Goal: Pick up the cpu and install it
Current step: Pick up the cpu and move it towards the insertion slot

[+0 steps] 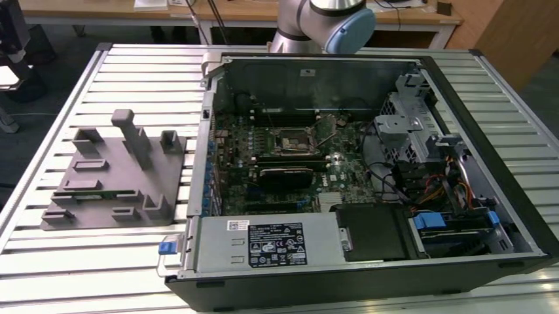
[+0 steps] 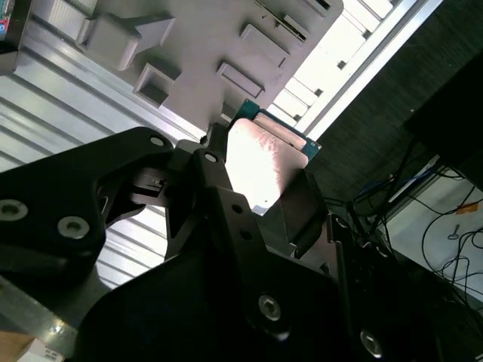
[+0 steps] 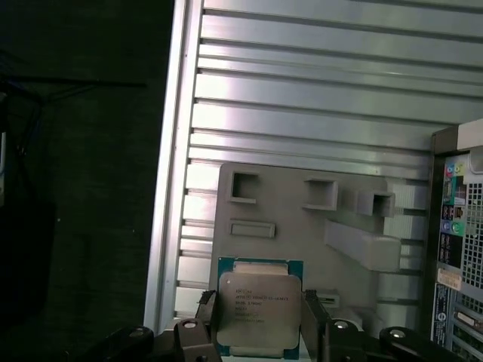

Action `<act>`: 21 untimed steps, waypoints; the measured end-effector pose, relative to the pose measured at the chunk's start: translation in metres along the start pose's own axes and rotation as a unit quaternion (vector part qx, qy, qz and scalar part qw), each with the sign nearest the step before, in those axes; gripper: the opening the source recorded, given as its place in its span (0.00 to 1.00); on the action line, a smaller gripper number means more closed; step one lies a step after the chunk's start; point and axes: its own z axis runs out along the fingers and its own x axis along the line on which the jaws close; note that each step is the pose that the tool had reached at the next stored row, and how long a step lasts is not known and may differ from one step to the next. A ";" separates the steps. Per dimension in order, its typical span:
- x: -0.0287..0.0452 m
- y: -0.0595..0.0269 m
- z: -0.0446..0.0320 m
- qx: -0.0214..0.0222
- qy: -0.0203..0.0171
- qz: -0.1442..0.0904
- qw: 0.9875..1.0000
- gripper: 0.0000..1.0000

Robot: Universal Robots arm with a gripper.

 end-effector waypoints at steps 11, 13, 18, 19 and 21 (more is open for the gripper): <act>-0.0120 -0.0009 0.0000 0.000 0.000 0.000 1.000 0.53; -0.0177 -0.0013 0.0001 0.000 0.000 0.000 1.000 0.53; -0.0350 -0.0026 0.0004 0.000 0.000 0.000 1.000 0.53; -0.0393 -0.0029 0.0005 0.000 0.000 0.000 1.000 0.53; -0.0472 -0.0036 0.0007 0.000 0.000 0.000 1.000 0.53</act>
